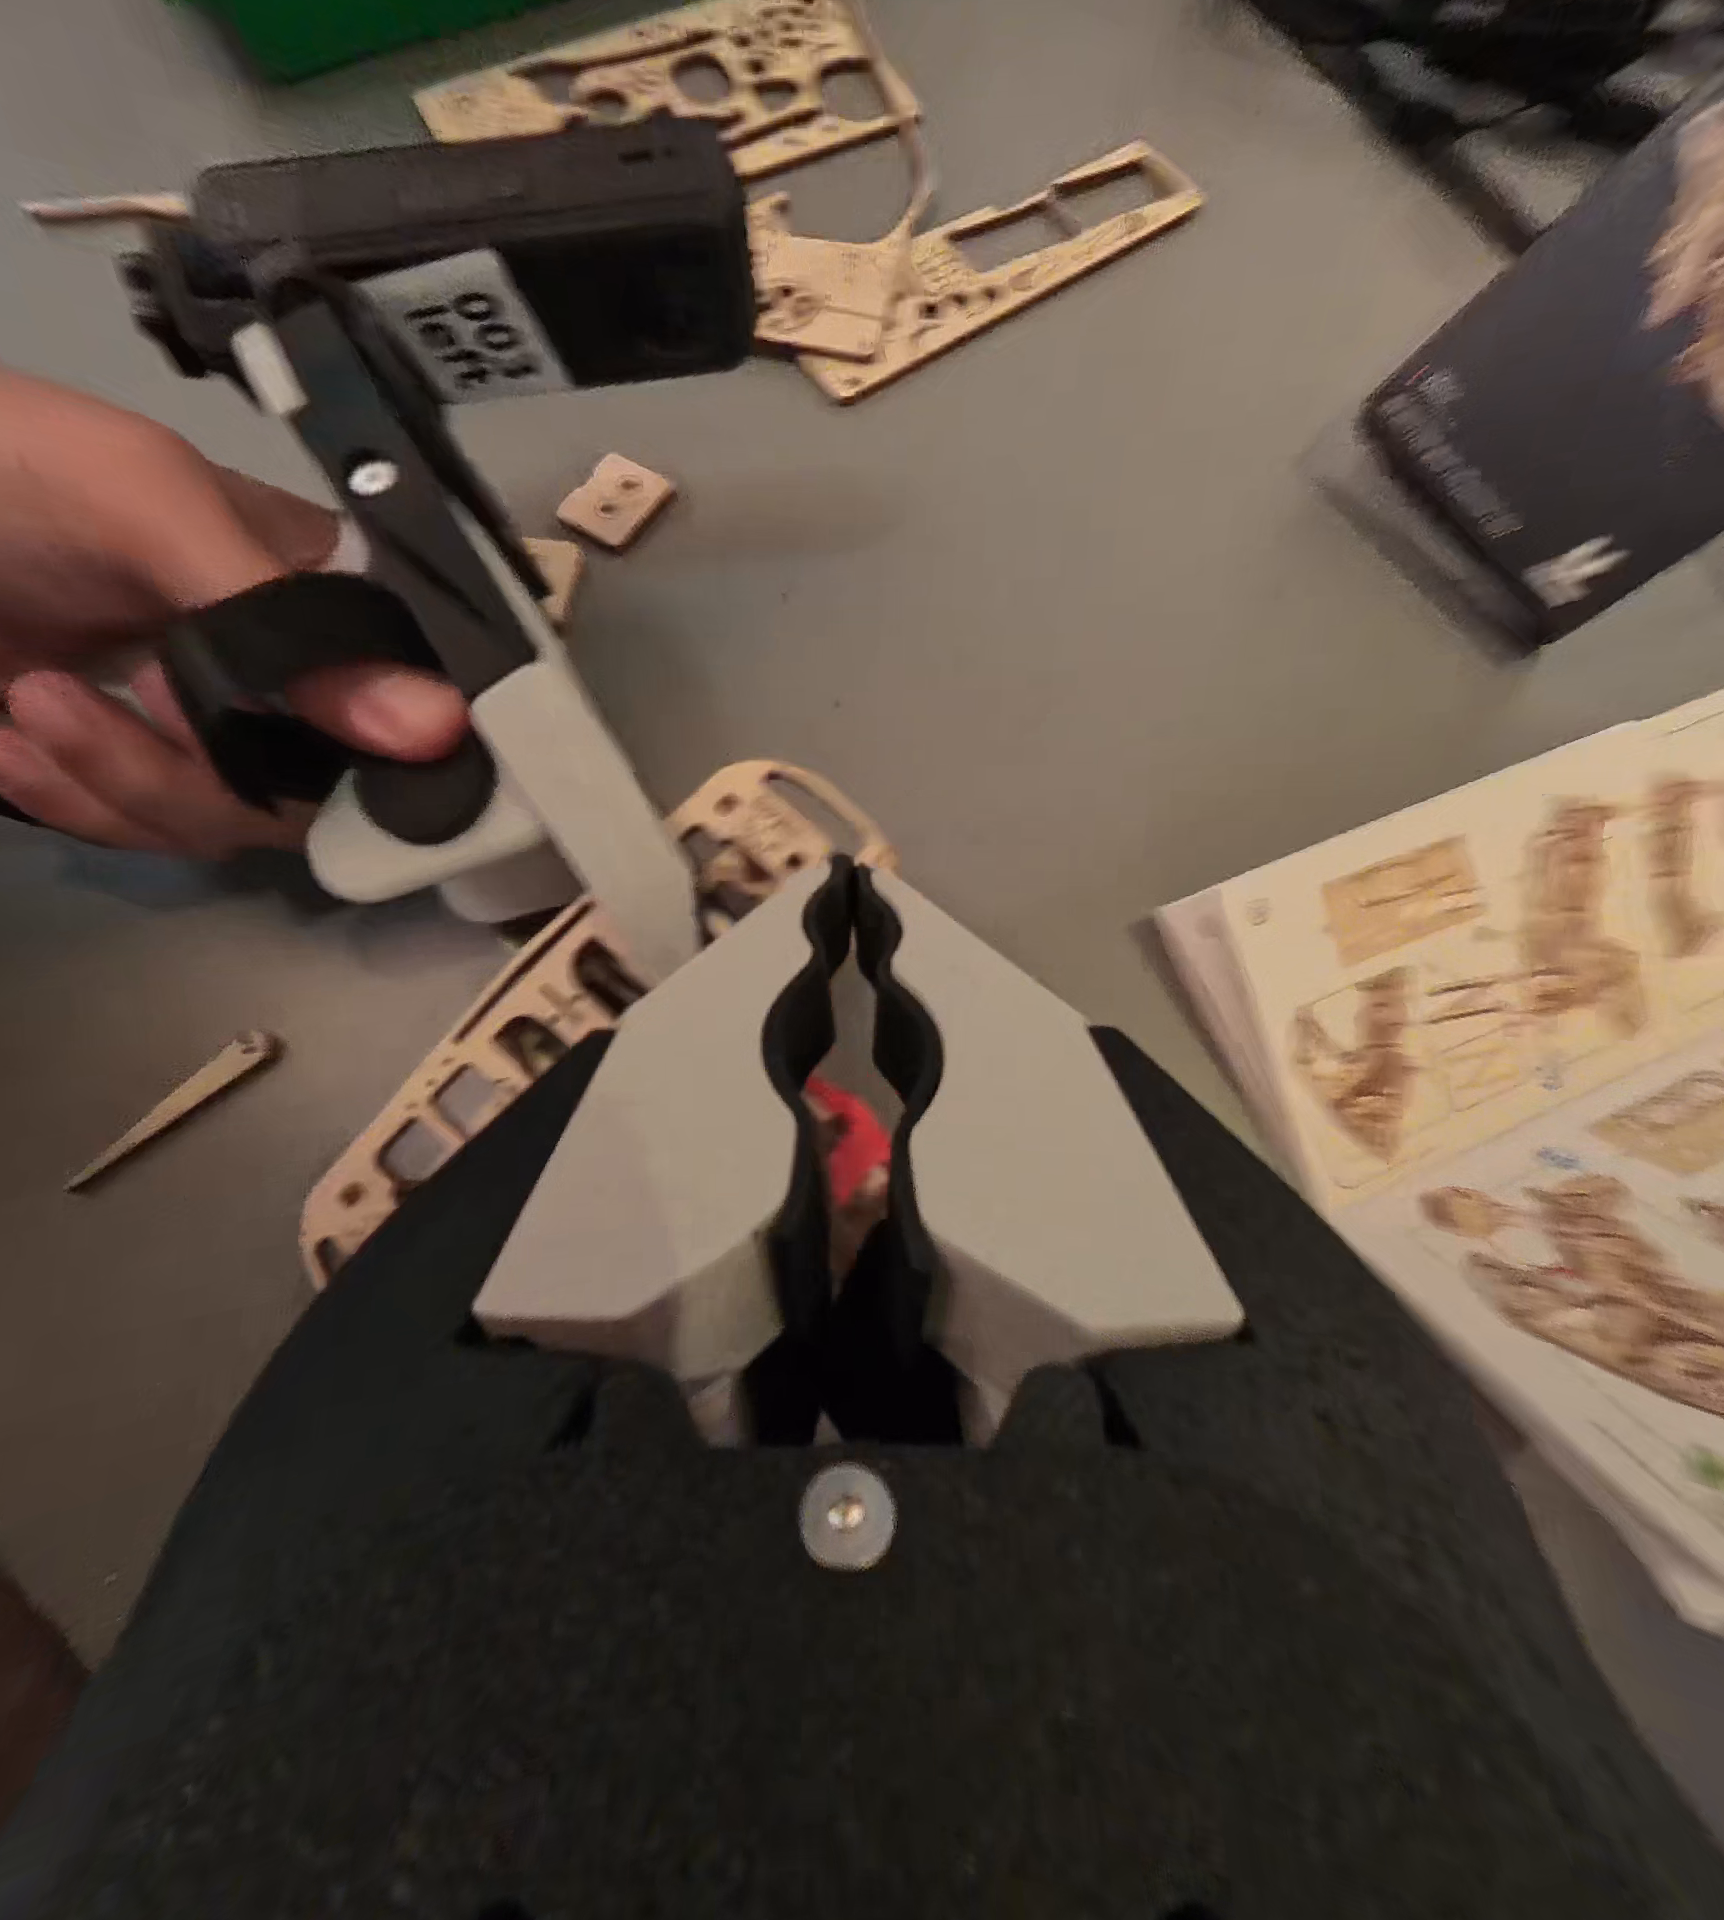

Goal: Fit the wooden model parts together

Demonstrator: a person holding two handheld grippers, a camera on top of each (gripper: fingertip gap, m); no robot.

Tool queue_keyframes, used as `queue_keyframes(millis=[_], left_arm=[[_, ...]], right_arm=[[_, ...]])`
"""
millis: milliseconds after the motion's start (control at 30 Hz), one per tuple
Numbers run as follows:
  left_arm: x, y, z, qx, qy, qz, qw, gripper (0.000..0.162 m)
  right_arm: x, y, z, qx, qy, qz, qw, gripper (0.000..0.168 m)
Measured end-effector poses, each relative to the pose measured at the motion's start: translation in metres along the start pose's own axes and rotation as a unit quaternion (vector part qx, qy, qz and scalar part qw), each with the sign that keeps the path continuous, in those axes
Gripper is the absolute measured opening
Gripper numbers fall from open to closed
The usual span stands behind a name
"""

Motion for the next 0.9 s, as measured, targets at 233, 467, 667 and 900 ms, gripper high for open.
queue_keyframes(millis=[233,467,667,900], left_arm=[[-0.001,0.000,0.001,-0.001,-0.004,0.002,1.000,0.050],[0.000,0.001,0.000,0.008,-0.001,0.007,1.000,0.050],[0.001,0.000,0.000,0.017,-0.003,0.006,1.000,0.050],[0.001,0.001,0.000,0.005,-0.003,0.010,1.000,0.050]], right_arm=[[0.016,-0.029,0.002,0.020,0.015,0.067,0.997,0.000],[0.021,-0.034,0.006,0.012,0.029,0.068,0.997,0.000],[-0.007,-0.001,-0.006,-0.004,-0.018,-0.005,1.000,0.000],[0.009,-0.023,-0.004,0.030,0.014,0.052,0.998,0.000]])
Point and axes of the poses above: each gripper's, where its closed fingertips meet, x back along the fingers, y out of its underside, z = x × y across the jaws, the point moved 7 cm from there along x, back along the fingers, and after that the axes turned 9 degrees about z, right-handed, at the moved point
